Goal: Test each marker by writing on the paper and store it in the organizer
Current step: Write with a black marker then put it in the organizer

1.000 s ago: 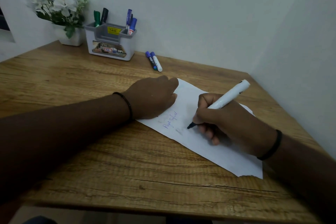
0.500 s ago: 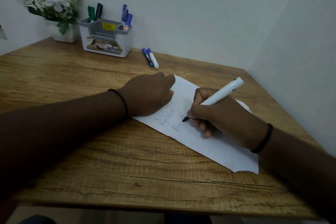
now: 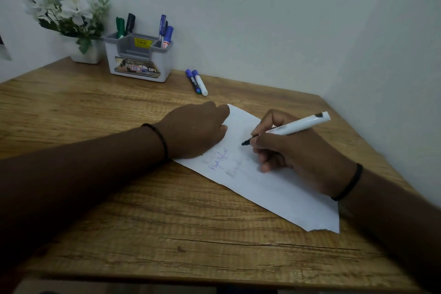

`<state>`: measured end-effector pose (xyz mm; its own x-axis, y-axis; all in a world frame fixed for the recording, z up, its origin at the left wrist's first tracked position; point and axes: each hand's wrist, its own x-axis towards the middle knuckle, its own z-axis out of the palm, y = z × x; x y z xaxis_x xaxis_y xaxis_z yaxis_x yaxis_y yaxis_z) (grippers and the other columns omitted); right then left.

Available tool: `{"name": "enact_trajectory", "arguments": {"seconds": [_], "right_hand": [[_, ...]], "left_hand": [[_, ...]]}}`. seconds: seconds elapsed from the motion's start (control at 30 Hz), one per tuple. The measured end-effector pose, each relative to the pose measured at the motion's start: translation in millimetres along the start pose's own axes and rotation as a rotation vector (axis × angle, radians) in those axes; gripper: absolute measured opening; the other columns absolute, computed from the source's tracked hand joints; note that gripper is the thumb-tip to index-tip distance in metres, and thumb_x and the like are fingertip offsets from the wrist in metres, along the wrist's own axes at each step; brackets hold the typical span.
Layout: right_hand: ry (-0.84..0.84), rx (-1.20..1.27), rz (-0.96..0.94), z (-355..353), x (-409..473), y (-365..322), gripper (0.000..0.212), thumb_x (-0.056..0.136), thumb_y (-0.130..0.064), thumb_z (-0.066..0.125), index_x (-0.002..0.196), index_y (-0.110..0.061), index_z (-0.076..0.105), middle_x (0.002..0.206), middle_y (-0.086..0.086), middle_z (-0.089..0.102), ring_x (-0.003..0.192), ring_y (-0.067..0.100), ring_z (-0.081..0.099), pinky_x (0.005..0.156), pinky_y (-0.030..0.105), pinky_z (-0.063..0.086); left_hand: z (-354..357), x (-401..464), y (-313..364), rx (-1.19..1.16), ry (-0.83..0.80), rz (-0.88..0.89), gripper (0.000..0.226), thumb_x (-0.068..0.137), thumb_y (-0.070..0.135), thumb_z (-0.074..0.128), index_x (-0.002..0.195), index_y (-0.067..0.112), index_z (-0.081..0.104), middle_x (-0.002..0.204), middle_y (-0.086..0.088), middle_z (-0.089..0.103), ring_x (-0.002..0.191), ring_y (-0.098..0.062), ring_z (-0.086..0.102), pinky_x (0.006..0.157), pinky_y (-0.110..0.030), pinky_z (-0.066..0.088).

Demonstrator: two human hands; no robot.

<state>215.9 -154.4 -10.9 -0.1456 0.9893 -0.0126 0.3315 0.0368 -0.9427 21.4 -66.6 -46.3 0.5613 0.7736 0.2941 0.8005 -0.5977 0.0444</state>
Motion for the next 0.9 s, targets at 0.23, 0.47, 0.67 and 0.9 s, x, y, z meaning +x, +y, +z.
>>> {"name": "enact_trajectory", "arguments": {"seconds": [0.23,0.47,0.67,0.9], "right_hand": [[-0.038,0.035,0.05,-7,8,2,0.014,0.094,-0.017,0.062,0.085,-0.007,0.06,0.073,0.017,0.068,0.059,0.024,0.06,0.051,0.03,0.051],[-0.074,0.028,0.023,-8,7,6,0.002,0.082,-0.008,0.068,0.083,-0.009,0.067,0.076,0.015,0.07,0.063,0.018,0.064,0.056,0.026,0.054],[-0.027,-0.088,0.008,-1,9,2,0.009,0.084,0.003,0.066,0.083,-0.005,0.062,0.06,0.004,0.063,0.051,0.011,0.057,0.048,0.021,0.048],[0.031,-0.164,0.037,2,10,0,0.026,0.081,-0.001,0.064,0.064,-0.013,0.048,0.06,0.01,0.06,0.045,0.016,0.053,0.043,0.022,0.043]], "left_hand": [[-1,1,1,0.017,-0.013,-0.011,0.017,0.099,0.039,0.035,0.089,0.028,0.027,0.077,0.005,0.041,0.063,-0.011,0.045,0.056,-0.03,0.038],[-3,-1,2,0.02,-0.005,-0.01,0.017,0.099,0.039,0.035,0.089,0.028,0.027,0.079,0.003,0.043,0.061,-0.012,0.045,0.055,-0.029,0.037],[-5,-2,4,0.021,-0.009,-0.018,0.016,0.099,0.038,0.035,0.089,0.027,0.028,0.076,0.005,0.04,0.06,-0.011,0.043,0.056,-0.028,0.034],[-4,-1,5,0.013,-0.007,-0.034,0.016,0.098,0.039,0.036,0.088,0.026,0.033,0.076,0.005,0.043,0.061,-0.012,0.046,0.055,-0.029,0.039]]}}
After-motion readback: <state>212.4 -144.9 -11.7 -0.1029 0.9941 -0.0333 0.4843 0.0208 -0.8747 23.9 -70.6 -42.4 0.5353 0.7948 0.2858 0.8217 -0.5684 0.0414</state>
